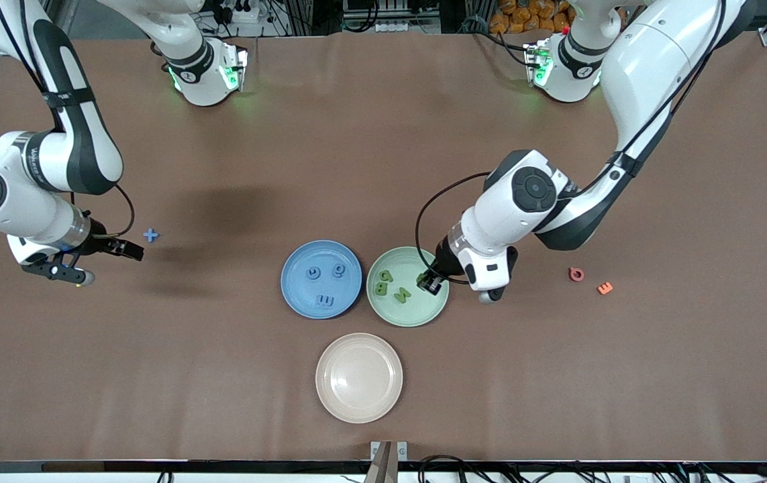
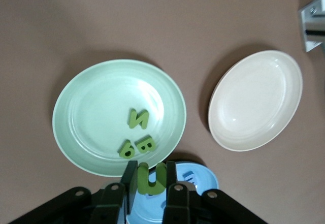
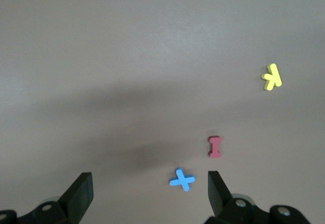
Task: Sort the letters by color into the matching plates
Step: 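Grasp the blue X with the right gripper while the left gripper lowers B, then drop the green B on the green plate while the right gripper lifts X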
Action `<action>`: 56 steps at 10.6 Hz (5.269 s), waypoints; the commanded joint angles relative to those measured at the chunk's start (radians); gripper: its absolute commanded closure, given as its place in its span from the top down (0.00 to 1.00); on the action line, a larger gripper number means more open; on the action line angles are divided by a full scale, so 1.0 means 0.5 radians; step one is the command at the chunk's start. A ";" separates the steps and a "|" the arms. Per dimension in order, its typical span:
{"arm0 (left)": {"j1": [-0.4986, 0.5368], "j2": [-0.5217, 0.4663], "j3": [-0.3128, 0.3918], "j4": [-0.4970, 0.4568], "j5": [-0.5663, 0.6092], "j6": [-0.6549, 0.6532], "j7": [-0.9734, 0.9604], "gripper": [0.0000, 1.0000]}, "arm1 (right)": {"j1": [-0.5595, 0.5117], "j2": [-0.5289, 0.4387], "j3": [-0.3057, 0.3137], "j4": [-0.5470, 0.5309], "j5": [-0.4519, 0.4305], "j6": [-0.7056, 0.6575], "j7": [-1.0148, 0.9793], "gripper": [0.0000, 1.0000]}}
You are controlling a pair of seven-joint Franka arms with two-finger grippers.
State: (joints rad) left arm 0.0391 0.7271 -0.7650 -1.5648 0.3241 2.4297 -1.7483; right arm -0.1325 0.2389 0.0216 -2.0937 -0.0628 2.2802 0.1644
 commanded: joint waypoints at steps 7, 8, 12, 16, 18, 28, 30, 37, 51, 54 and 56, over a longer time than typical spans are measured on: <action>-0.320 -0.009 0.296 -0.006 0.146 -0.030 -0.154 0.00 | -0.293 -0.205 0.015 -0.436 0.125 0.183 0.091 1.00; -0.396 -0.012 0.363 0.000 0.159 -0.030 -0.154 0.00 | -0.293 -0.199 0.015 -0.439 0.192 0.186 0.125 1.00; -0.789 -0.003 0.722 0.006 0.192 -0.030 -0.157 0.00 | -0.293 -0.122 0.015 -0.543 0.325 0.445 0.187 1.00; -0.962 0.018 0.925 0.019 0.177 -0.018 -0.157 0.00 | -0.293 -0.033 0.015 -0.586 0.374 0.587 0.187 1.00; -0.952 0.018 0.926 0.028 0.165 0.024 -0.270 0.00 | -0.293 0.050 0.015 -0.617 0.414 0.704 0.190 1.00; -0.995 0.187 0.932 0.034 0.131 0.574 -0.295 0.00 | -0.263 0.160 0.018 -0.648 0.469 0.778 0.187 0.98; -1.005 0.239 0.938 0.034 0.204 0.663 -0.295 0.00 | -0.253 0.163 0.018 -0.648 0.469 0.775 0.187 0.88; -1.035 0.249 1.015 0.037 0.220 0.672 -0.152 1.00 | -0.223 0.209 0.015 -0.651 0.469 0.778 0.187 0.71; -0.380 -0.046 0.736 0.022 0.208 -0.366 1.427 1.00 | -0.217 0.203 0.018 -0.651 0.466 0.772 0.156 0.35; 0.031 -0.107 0.463 -0.051 0.196 -0.601 1.653 1.00 | -0.198 0.203 0.018 -0.642 0.460 0.772 0.153 0.33; 0.100 -0.107 0.426 -0.122 0.183 -0.601 1.497 1.00 | -0.189 0.194 0.018 -0.635 0.445 0.772 0.077 0.33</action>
State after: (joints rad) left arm 0.0556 0.6964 -0.5186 -1.5610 0.4159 2.1350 -0.9314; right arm -0.2425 0.3253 0.0311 -2.4069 0.1536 2.6515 0.2467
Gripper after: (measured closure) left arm 0.000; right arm 0.643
